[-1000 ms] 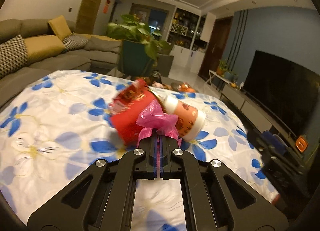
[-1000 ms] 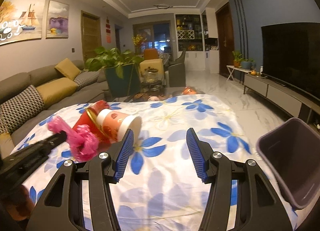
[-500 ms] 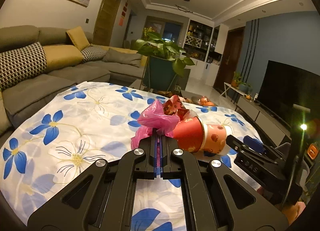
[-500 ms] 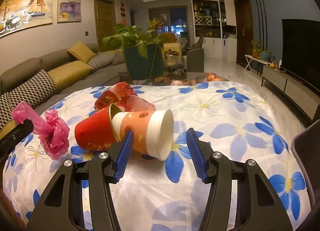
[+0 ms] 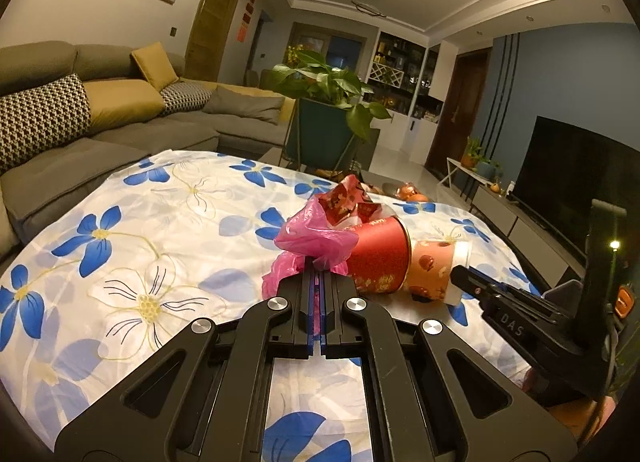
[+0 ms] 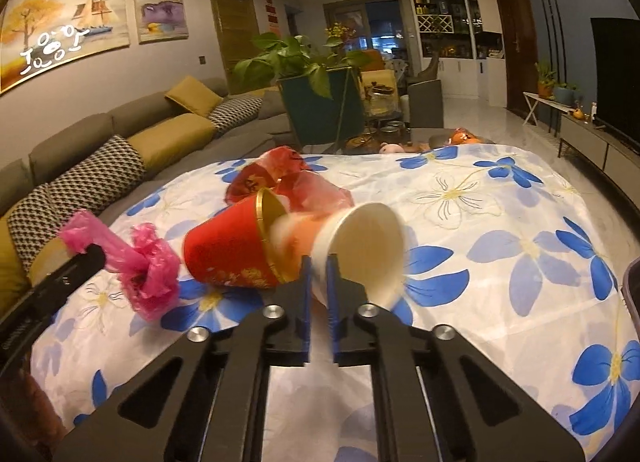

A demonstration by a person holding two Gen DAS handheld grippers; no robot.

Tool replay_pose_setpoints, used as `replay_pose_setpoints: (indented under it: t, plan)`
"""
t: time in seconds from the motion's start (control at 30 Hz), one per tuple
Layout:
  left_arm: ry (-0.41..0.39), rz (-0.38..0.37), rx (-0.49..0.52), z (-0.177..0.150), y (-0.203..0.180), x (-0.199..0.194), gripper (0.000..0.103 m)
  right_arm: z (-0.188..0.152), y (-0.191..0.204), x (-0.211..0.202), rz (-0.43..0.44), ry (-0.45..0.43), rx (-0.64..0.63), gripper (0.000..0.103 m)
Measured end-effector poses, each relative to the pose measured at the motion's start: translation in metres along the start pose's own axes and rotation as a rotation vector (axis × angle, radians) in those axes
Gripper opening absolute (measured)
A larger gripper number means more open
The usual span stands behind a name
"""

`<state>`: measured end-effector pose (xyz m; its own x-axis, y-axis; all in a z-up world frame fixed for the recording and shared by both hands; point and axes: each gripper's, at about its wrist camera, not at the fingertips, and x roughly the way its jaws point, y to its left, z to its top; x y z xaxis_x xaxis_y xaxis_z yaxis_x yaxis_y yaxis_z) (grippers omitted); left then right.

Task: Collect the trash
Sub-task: 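Lift the pink bag and white-orange cup and carry them over the grey bin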

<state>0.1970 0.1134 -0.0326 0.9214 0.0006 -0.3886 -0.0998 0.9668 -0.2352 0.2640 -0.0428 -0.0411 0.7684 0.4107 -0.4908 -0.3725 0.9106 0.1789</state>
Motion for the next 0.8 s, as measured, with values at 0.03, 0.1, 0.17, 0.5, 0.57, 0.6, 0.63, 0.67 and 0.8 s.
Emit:
replay_pose_setpoints:
  t: [0.03,0.1,0.17,0.5,0.57,0.6,0.63,0.67,0.8]
  plan:
    - [0.002,0.0,0.001,-0.001,-0.001,-0.001,0.0,0.0,0.0,-0.003,-0.001,-0.008,0.0,0.004]
    - [0.002,0.003,0.006,-0.001,-0.003,-0.002,0.0,0.0,0.001,-0.011,-0.004,-0.03,-0.004,0.004]
    - [0.002,0.006,0.009,-0.001,-0.005,-0.003,0.0,0.0,0.0,-0.02,-0.013,-0.05,-0.007,0.004]
    - [-0.016,0.0,0.041,0.002,-0.028,-0.018,0.0,-0.003,-0.013,-0.069,-0.069,-0.131,-0.019,0.004]
    - [-0.019,-0.003,0.052,0.002,-0.035,-0.022,0.0,-0.004,-0.016,-0.079,-0.077,-0.145,-0.019,0.004]
    - [-0.021,-0.005,0.058,0.002,-0.038,-0.023,0.0,-0.004,-0.019,-0.084,-0.08,-0.152,-0.017,0.004]
    - [-0.022,-0.009,0.066,0.002,-0.042,-0.025,0.0,-0.004,-0.021,-0.087,-0.082,-0.157,-0.016,0.004]
    - [-0.022,-0.011,0.07,0.001,-0.045,-0.027,0.0,-0.004,-0.022,-0.091,-0.085,-0.162,-0.017,0.004]
    - [-0.022,-0.019,0.095,0.0,-0.061,-0.032,0.0,-0.006,-0.031,-0.107,-0.103,-0.185,-0.013,0.004]
